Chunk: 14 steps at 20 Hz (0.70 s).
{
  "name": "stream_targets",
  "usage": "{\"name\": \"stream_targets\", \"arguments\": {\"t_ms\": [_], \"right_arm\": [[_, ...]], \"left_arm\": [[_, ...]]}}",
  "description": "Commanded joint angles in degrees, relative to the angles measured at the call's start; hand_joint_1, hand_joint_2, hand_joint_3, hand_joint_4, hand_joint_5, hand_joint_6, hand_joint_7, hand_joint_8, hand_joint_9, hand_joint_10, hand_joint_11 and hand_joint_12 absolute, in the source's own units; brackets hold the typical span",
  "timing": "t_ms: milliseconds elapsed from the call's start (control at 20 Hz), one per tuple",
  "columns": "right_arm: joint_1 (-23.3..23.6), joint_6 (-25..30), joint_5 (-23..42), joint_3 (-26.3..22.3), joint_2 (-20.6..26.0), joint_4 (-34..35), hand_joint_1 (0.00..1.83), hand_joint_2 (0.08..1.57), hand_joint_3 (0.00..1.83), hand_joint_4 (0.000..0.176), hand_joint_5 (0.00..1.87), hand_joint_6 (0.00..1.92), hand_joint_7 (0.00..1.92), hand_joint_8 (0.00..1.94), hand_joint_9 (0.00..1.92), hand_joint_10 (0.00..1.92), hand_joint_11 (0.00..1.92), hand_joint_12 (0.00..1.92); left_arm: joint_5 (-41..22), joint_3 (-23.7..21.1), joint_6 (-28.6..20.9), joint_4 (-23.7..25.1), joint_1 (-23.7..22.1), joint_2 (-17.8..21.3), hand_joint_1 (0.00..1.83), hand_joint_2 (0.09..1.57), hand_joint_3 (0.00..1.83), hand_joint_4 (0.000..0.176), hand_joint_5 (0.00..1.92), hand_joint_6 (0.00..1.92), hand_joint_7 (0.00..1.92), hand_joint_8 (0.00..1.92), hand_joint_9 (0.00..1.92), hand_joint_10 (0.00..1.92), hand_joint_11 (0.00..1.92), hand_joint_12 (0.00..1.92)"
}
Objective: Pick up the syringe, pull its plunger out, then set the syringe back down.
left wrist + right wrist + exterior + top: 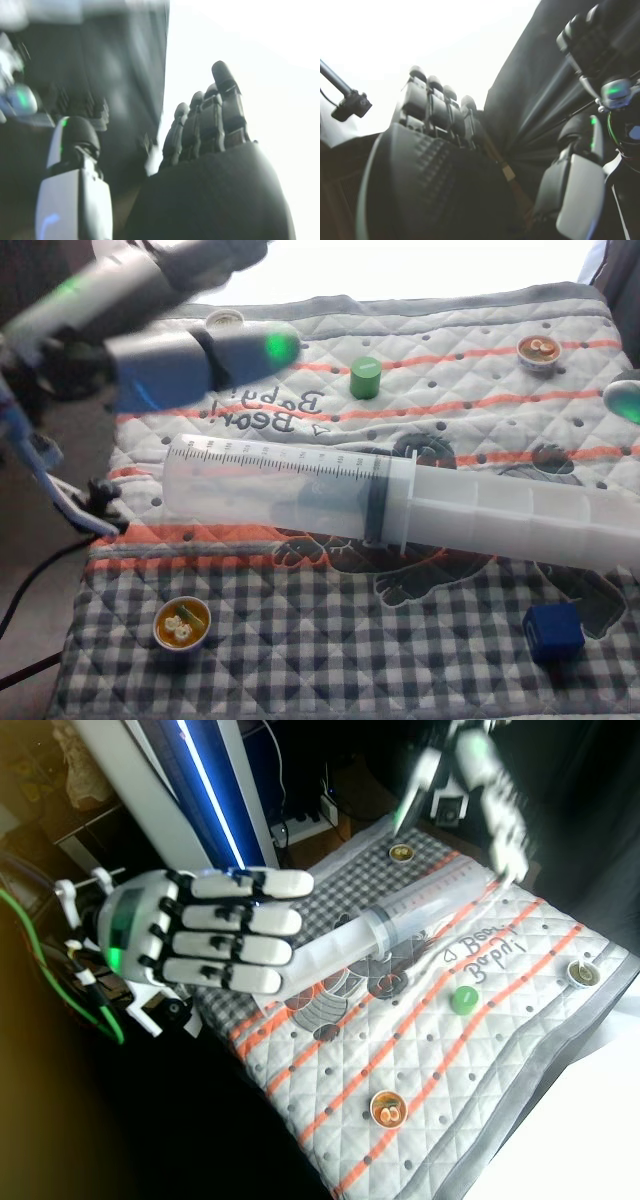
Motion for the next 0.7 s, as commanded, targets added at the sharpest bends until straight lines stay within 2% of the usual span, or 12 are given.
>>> {"name": "stream_targets", "arguments": {"t_ms": [0, 50, 100, 200, 250, 300, 400, 450, 500, 550, 600, 650], "right_arm": [[0.4, 0.21, 7.54, 0.03, 0.33, -0.03, 0.58, 0.97, 0.01, 0.051, 0.1, 0.01, 0.05, 0.01, 0.02, 0.01, 0.01, 0.16], [0.4, -0.09, 7.84, -0.15, 0.5, -0.11, 0.56, 0.98, 0.0, 0.047, 0.1, 0.0, 0.05, 0.01, 0.02, 0.0, 0.0, 0.18], [0.4, -0.96, 8.17, -0.59, 0.82, -0.17, 0.56, 0.99, 0.0, 0.055, 0.12, 0.01, 0.07, 0.01, 0.03, 0.01, 0.0, 0.19], [0.2, -3.6, 9.35, -1.94, 1.7, -0.46, 0.57, 0.99, 0.0, 0.053, 0.18, 0.03, 0.1, 0.01, 0.05, 0.02, 0.0, 0.22], [-0.18, -4.73, 10.3, -2.56, 2.17, -0.62, 0.65, 1.01, 0.01, 0.058, 0.21, 0.04, 0.13, 0.01, 0.06, 0.02, 0.0, 0.15], [-0.77, -5.69, 11.42, -3.11, 2.67, -0.64, 0.68, 1.01, 0.01, 0.062, 0.22, 0.03, 0.14, 0.01, 0.07, 0.02, 0.0, 0.16], [-1.28, -8.03, 13.85, -4.69, 3.98, -0.62, 0.78, 1.02, 0.0, 0.088, 0.3, 0.04, 0.21, 0.01, 0.14, 0.03, 0.0, 0.36], [-1.27, -8.19, 14.16, -5.17, 4.55, -0.71, 0.75, 1.05, 0.01, 0.154, 0.21, 0.01, 0.16, 0.0, 0.15, 0.03, 0.0, 0.45], [-1.25, -8.51, 14.16, -5.35, 4.84, -0.88, 0.7, 1.1, 0.03, 0.138, 0.2, 0.01, 0.15, 0.0, 0.16, 0.03, 0.0, 0.46], [-1.2, -10.13, 14.16, -5.73, 5.21, -0.91, 0.68, 1.14, 0.03, 0.12, 0.08, 0.0, 0.11, 0.0, 0.15, 0.02, 0.0, 0.44], [-0.97, -11.77, 14.16, -6.24, 5.48, -0.89, 0.68, 1.14, 0.02, 0.105, 0.03, 0.0, 0.1, 0.0, 0.16, 0.02, 0.0, 0.43], [-0.85, -12.08, 14.17, -6.47, 5.64, -0.86, 0.61, 1.13, 0.01, 0.056, 0.11, 0.03, 0.14, 0.01, 0.16, 0.02, 0.0, 0.5]], "left_arm": [[12.7, -0.52, -1.53, 1.64, 0.05, 0.62, 0.48, 1.08, 0.0, 0.0, 0.24, 0.01, 0.36, 0.02, 0.32, 0.05, 0.0, 1.1], [16.0, -1.26, -1.78, 1.35, 0.89, 1.29, 0.48, 1.09, 0.0, 0.0, 0.24, 0.0, 0.35, 0.01, 0.32, 0.04, 0.0, 1.16], [19.44, -2.06, -1.78, 1.05, 1.63, 1.82, 0.51, 1.08, 0.0, 0.0, 0.28, 0.01, 0.39, 0.01, 0.37, 0.05, 0.0, 1.26], [26.33, -3.55, -1.78, 0.84, 2.9, 2.48, 0.57, 1.15, 0.01, 0.0, 0.31, 0.01, 0.44, 0.0, 0.42, 0.03, 0.0, 1.23], [29.19, -4.14, -1.78, 0.86, 3.6, 2.69, 0.62, 1.18, 0.01, 0.0, 0.33, 0.01, 0.42, 0.0, 0.43, 0.02, 0.04, 1.19], [31.87, -4.6, -1.76, 0.93, 4.19, 2.87, 0.66, 1.18, 0.0, 0.0, 0.35, 0.01, 0.44, 0.0, 0.47, 0.02, 0.1, 1.16], [36.16, -5.71, -0.75, 0.91, 5.19, 3.48, 0.79, 1.19, 0.0, 0.019, 0.41, 0.01, 0.43, 0.0, 0.48, 0.01, 0.17, 1.05], [37.92, -6.37, 0.73, 0.88, 5.49, 3.78, 0.85, 1.21, 0.01, 0.05, 0.4, 0.0, 0.41, 0.0, 0.47, 0.0, 0.18, 1.06], [38.87, -6.84, 1.53, 0.87, 5.8, 3.99, 0.92, 1.2, 0.0, 0.06, 0.35, 0.0, 0.44, 0.01, 0.52, 0.02, 0.2, 1.07], [40.71, -7.58, 2.75, 1.09, 6.34, 4.35, 0.9, 1.2, 0.0, 0.06, 0.14, 0.0, 0.3, 0.0, 0.55, 0.02, 0.27, 0.97], [41.8, -8.08, 3.6, 1.42, 6.58, 4.57, 0.9, 1.2, 0.0, 0.067, 0.06, 0.0, 0.19, 0.0, 0.53, 0.0, 0.3, 0.85], [42.07, -8.22, 3.89, 1.49, 6.58, 4.61, 0.88, 1.2, 0.0, 0.096, 0.1, 0.01, 0.23, 0.0, 0.46, 0.0, 0.25, 0.82]]}}
